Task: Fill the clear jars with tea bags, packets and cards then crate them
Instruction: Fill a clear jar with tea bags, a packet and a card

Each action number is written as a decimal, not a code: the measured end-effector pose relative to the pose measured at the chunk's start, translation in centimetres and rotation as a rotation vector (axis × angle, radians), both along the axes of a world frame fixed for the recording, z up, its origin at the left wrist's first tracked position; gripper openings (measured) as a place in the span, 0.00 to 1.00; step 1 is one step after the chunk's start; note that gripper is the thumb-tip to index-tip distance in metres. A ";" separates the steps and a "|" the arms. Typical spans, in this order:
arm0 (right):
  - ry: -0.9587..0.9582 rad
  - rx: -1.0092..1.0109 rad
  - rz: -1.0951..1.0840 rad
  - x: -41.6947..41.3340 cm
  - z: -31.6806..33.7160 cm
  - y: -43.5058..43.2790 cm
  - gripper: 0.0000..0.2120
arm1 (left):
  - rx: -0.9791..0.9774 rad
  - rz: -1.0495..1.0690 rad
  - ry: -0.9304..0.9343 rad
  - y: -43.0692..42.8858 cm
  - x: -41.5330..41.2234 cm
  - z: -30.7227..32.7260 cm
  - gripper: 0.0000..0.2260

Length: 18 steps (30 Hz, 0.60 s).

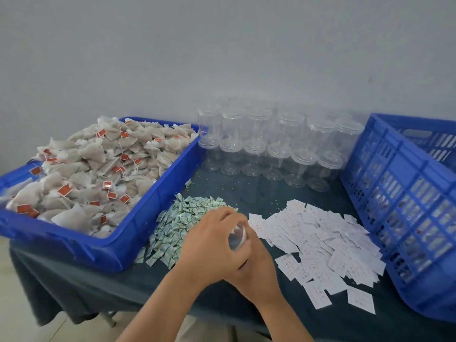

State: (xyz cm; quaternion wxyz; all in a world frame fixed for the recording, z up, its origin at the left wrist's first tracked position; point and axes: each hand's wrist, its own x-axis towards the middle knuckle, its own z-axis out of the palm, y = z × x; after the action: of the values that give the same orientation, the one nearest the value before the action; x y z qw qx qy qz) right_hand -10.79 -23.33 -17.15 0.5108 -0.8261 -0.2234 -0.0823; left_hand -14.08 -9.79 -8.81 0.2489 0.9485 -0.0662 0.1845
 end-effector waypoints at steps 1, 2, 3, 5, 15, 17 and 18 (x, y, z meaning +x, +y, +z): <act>-0.010 -0.008 -0.012 0.0 0.0 -0.1 0.40 | 0.001 0.048 0.001 -0.3 0.0 -0.1 0.14; -0.026 -0.021 -0.032 0.0 -0.1 -0.1 0.39 | 0.005 0.091 0.012 -0.6 -0.1 -0.1 0.14; -0.040 -0.037 -0.063 0.0 -0.2 -0.1 0.38 | 0.002 0.139 0.042 -0.9 -0.1 0.0 0.15; -0.062 -0.064 -0.127 -0.2 -0.2 0.1 0.36 | 0.020 0.235 0.145 -0.7 0.0 0.3 0.20; -0.254 0.011 -0.158 0.0 -0.7 0.3 0.38 | 0.308 0.088 0.438 2.6 -0.1 3.5 0.24; -0.149 0.131 -0.233 0.3 -0.4 0.2 0.41 | 0.090 0.086 0.487 4.2 0.3 3.8 0.29; -0.074 0.218 -0.241 0.4 -0.3 0.1 0.43 | -0.106 0.100 0.517 5.0 0.6 4.1 0.29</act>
State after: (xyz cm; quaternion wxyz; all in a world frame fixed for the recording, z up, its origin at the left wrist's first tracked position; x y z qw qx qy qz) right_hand -10.42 -23.28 -17.45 0.5753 -0.7829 -0.1313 -0.1972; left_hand -13.47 -4.74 -4.74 0.2975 0.9518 0.0563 -0.0488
